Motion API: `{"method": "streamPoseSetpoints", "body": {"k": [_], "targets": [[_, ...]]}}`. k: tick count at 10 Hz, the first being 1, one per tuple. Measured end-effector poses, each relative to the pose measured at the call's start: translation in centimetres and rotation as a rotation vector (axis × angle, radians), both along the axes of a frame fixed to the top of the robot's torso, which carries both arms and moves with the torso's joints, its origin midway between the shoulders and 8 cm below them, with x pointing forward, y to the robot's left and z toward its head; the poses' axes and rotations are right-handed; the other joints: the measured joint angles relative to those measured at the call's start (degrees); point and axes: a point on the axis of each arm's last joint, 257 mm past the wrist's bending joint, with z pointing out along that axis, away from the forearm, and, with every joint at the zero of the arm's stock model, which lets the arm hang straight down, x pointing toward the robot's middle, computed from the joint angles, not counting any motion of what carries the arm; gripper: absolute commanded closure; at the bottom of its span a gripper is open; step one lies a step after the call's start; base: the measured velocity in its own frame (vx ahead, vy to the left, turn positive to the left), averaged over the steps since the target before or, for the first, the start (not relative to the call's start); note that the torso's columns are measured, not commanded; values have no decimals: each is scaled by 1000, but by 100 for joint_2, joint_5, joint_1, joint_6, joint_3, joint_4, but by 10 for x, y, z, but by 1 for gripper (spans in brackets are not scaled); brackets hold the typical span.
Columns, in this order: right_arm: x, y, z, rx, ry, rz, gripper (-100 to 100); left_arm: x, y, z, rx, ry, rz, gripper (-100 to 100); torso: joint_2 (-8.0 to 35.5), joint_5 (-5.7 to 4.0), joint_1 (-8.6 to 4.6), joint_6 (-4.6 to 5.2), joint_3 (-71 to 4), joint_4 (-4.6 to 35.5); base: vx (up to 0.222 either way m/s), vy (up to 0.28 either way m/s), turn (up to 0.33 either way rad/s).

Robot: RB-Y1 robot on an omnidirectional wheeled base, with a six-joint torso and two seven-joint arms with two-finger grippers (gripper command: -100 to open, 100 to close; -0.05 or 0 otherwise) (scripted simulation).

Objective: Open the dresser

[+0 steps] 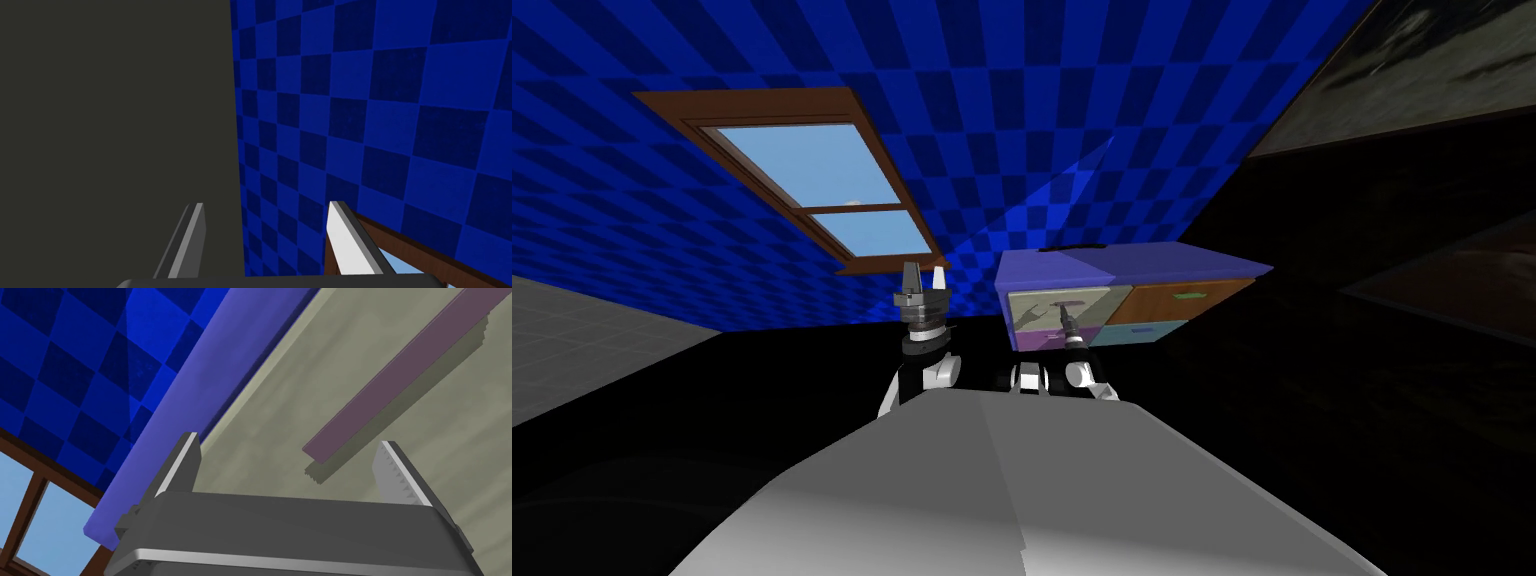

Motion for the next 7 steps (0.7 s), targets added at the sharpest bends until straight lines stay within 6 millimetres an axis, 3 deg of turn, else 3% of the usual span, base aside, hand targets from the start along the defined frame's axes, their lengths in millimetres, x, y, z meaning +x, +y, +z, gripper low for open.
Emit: {"method": "streamPoseSetpoints", "body": {"k": [7], "targets": [[3,-2,-30,190,71,29,-100,0,0,0,0,0,0,0,0,1,1,3,-1,0,26,2,57]]}}
